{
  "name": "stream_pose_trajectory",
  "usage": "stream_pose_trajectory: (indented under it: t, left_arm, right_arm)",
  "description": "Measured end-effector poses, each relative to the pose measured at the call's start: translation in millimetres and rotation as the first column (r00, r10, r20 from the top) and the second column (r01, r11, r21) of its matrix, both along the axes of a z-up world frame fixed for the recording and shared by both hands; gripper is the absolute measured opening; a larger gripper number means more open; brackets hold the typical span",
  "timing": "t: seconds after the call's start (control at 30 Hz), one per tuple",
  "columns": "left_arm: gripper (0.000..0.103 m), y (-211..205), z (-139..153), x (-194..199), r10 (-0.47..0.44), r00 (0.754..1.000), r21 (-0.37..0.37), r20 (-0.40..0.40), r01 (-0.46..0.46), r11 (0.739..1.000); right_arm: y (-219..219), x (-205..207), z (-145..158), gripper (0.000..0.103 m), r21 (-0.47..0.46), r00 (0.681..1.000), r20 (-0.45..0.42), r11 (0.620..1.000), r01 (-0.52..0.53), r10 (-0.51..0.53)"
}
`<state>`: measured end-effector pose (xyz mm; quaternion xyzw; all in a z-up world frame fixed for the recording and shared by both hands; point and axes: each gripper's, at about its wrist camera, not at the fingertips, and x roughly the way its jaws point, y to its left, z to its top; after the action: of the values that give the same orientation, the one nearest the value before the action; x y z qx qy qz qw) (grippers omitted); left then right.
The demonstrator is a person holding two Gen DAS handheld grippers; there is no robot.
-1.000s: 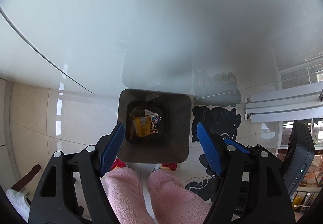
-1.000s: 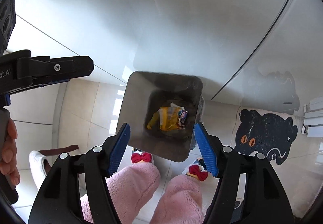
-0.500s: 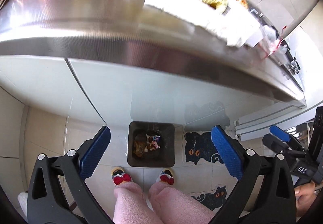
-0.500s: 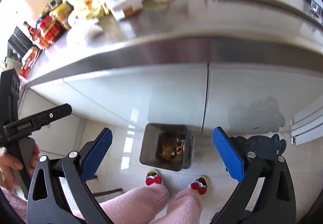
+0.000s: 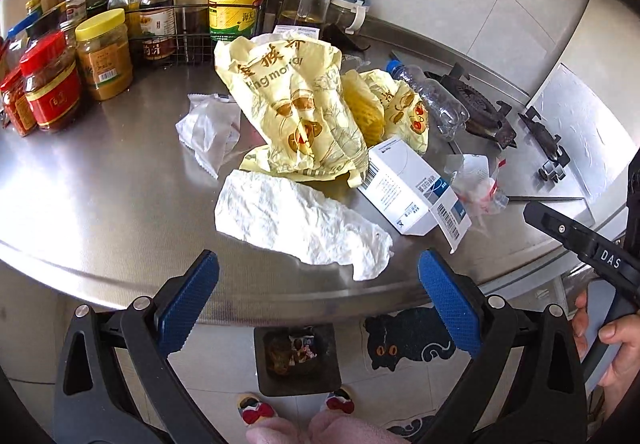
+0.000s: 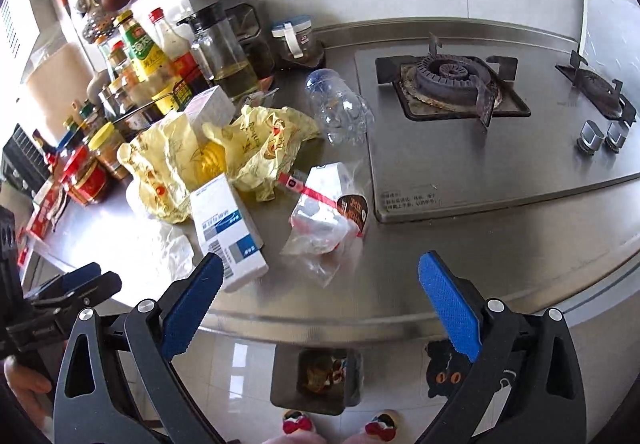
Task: Collect trash
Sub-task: 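Grasp the white tissue with the left tool while the right tool grasps the clear bag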
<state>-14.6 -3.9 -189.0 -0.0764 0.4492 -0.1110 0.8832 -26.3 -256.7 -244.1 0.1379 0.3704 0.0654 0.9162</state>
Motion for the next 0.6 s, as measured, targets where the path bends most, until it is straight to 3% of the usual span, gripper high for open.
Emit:
stream_pose_trajectory:
  t: [0.1,0.23,0.43,0.53,0.6]
  left_arm:
    - [0.095,-4,-4,15,-0.005,1.0,0.004,-0.009,0.005,1.0]
    - [0.093,-7,-19,35,-0.001,0.999,0.022,-0.049,0.002,1.0]
    - [0.072,-15,-44,46,0.001,0.994,0.056,-0.11,0.005,0.998]
    - [0.063,-20,-45,46,0.006,0.996,0.092,-0.086,0.002,0.996]
    - [0.051,-21,-45,46,0.021,0.997,0.113,-0.079,-0.012,0.993]
  right_arm:
    - [-4,18,-6,0.078,0.028,0.999,-0.05,0.999,0.016,-0.014]
    - [-4,37,-20,0.075,0.04,0.994,-0.106,0.999,0.02,-0.015]
    - [0,54,-35,0.071,0.049,0.989,-0.145,0.999,-0.007,0.014]
    - [1,60,-40,0.055,0.052,0.986,-0.162,0.998,-0.036,0.044]
    - [0,61,-42,0.033,0.058,0.984,-0.17,0.997,-0.043,0.053]
